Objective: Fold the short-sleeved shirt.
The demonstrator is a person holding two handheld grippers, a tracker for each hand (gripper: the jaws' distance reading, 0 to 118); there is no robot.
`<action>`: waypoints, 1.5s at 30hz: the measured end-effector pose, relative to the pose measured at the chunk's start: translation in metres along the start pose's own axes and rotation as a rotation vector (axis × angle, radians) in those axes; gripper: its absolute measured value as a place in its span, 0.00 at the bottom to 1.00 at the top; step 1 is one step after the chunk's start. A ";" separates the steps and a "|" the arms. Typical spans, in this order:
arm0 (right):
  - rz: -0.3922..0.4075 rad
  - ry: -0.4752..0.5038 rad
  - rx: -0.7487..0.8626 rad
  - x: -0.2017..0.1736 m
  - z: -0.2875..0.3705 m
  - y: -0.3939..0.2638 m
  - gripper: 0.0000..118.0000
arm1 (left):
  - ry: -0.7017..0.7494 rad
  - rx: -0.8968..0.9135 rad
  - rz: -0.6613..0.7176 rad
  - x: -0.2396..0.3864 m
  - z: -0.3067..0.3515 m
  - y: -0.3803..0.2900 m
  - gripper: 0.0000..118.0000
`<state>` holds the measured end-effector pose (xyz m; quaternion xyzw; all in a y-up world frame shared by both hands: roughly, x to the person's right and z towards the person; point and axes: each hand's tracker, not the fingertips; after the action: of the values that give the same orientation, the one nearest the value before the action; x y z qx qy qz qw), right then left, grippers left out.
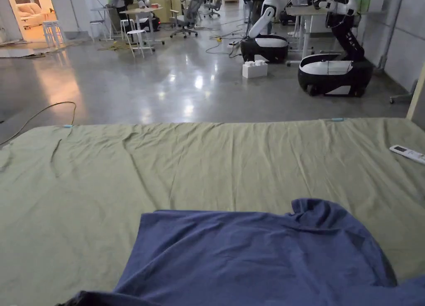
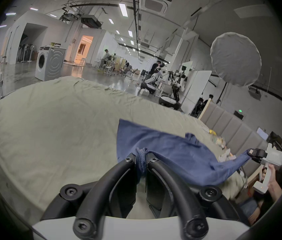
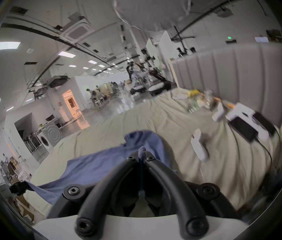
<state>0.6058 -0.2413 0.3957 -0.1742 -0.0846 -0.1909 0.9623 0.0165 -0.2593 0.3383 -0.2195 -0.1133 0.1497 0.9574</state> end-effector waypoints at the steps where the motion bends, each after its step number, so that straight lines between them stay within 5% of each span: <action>1: -0.003 0.015 -0.037 0.008 0.007 -0.011 0.03 | -0.003 -0.005 0.007 -0.014 0.004 -0.013 0.08; 5: 0.038 -0.043 -0.184 0.030 0.012 -0.053 0.03 | -0.011 -0.125 0.107 -0.046 0.004 -0.052 0.08; 13: 0.073 -0.058 -0.324 0.062 -0.011 -0.102 0.05 | 0.043 -0.300 -0.075 -0.057 -0.014 -0.101 0.08; 15: 0.016 -0.068 -0.293 0.069 -0.010 -0.097 0.31 | 0.061 -0.293 -0.089 -0.059 -0.013 -0.102 0.23; 17: 0.033 -0.092 -0.297 0.077 -0.005 -0.089 0.64 | 0.107 -0.291 -0.106 -0.061 -0.007 -0.100 0.61; 18: 0.056 -0.111 -0.290 0.077 -0.001 -0.084 0.63 | 0.154 -0.272 -0.128 -0.059 -0.001 -0.095 0.68; 22: 0.197 -0.101 -0.165 0.064 0.035 -0.054 0.67 | 0.269 -0.040 -0.475 -0.007 0.057 -0.051 0.69; 27: 0.275 -0.068 0.074 0.015 0.089 -0.028 0.69 | 0.239 0.275 -0.503 0.060 0.120 -0.005 0.76; 32: 0.323 0.013 0.210 -0.036 0.121 -0.020 0.69 | 0.160 0.293 -0.480 0.110 0.143 0.011 0.68; 34: 0.355 0.041 0.204 -0.049 0.129 -0.019 0.61 | 0.167 0.298 -0.495 0.122 0.142 0.008 0.44; 35: 0.377 0.054 0.204 -0.054 0.132 -0.019 0.45 | 0.167 0.302 -0.498 0.126 0.142 0.007 0.17; 36: 0.398 0.053 0.211 -0.062 0.134 -0.017 0.31 | 0.166 0.309 -0.496 0.130 0.143 0.005 0.08; 37: 0.426 0.062 0.222 -0.068 0.136 -0.016 0.17 | 0.151 0.313 -0.497 0.133 0.143 0.005 0.08; 39: 0.462 0.114 0.251 -0.076 0.137 -0.015 0.05 | 0.115 0.276 -0.477 0.135 0.141 0.007 0.03; 40: 0.419 0.171 0.170 -0.075 0.133 -0.018 0.00 | 0.131 0.293 -0.470 0.135 0.141 0.002 0.01; 41: 0.381 0.147 0.097 -0.076 0.129 -0.026 0.00 | 0.123 0.289 -0.460 0.130 0.141 0.002 0.01; 42: 0.480 0.133 0.183 -0.086 0.128 -0.025 0.00 | 0.121 0.271 -0.439 0.127 0.140 0.003 0.01; 45: 0.501 0.106 0.163 -0.091 0.127 -0.031 0.00 | 0.136 0.244 -0.410 0.117 0.143 0.004 0.00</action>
<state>0.4980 -0.1910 0.5016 -0.1013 -0.0033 0.0517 0.9935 0.0838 -0.1615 0.4802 -0.0843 -0.0717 -0.0501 0.9926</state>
